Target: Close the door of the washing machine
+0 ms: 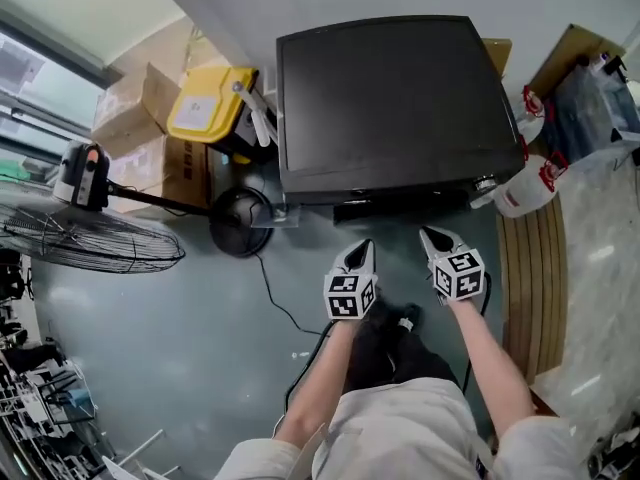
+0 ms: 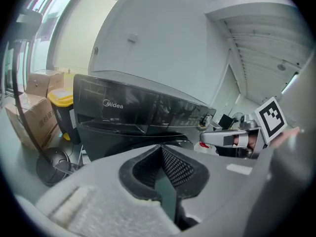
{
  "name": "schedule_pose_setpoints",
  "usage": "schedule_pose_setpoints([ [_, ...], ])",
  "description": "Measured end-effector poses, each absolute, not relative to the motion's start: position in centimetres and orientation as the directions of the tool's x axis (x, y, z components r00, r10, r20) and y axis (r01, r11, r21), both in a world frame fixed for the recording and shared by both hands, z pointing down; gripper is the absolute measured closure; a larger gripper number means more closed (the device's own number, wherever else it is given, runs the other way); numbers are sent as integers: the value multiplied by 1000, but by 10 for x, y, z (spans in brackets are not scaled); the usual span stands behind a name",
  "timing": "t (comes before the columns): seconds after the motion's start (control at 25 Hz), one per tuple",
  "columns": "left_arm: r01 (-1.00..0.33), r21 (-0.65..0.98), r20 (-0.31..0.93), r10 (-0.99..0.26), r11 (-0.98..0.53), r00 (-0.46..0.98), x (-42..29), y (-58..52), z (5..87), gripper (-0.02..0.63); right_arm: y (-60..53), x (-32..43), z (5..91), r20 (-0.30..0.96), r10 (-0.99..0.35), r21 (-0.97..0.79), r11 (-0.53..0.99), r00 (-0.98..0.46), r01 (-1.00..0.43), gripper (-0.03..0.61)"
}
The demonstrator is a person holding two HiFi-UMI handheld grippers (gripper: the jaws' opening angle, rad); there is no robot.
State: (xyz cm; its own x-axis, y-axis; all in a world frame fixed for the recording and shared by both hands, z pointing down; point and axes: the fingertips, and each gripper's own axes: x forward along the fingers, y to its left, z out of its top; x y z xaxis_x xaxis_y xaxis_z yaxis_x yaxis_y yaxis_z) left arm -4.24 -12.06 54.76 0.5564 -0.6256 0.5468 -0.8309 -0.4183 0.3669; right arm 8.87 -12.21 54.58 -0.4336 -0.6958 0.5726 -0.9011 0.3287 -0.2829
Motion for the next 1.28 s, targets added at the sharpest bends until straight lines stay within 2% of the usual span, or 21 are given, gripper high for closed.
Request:
schedule_pose_setpoints([
  [0.16,-845,367,552,-641,-388,534,-42,-107,525,607,-114,81,514,536,-694,-289,384,-481,-877,575],
  [0.48,-841,375,515,-667,-389,538,-46,-64,469,607,-55,83,459,500,-740,-350,302,-450,-887,575],
  [0.8,-862,360,486,-717,-357,500,-42,-38,443,607,-12,108,452,520,-755,-295,281,-400,-913,575],
  [1.28,-866,343,506,-705,-365,497,-42,-11,444,607,25,113,450,524,-747,-262,316,-409,-912,575],
])
